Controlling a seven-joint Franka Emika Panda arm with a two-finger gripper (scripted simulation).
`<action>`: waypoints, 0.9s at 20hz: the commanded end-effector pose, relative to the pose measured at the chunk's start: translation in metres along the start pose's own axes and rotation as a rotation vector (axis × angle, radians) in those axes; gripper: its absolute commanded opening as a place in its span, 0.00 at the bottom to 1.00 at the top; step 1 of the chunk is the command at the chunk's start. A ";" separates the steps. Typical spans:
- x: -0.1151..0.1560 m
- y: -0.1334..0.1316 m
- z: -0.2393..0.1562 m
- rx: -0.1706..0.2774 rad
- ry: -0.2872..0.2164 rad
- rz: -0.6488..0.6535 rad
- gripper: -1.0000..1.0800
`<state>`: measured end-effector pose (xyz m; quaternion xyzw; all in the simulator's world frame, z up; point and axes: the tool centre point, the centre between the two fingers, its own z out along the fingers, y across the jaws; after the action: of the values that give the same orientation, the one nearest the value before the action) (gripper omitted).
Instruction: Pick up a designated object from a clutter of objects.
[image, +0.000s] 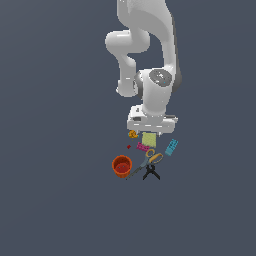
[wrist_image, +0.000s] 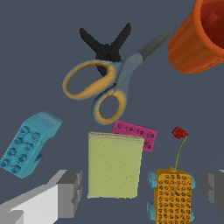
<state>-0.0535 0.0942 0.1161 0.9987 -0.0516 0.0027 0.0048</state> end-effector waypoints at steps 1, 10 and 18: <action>-0.011 -0.006 0.015 0.003 -0.001 0.013 0.96; -0.034 -0.017 0.043 0.009 -0.006 0.036 0.96; -0.035 -0.017 0.048 0.009 -0.007 0.036 0.96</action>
<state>-0.0863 0.1144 0.0694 0.9976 -0.0695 -0.0001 0.0002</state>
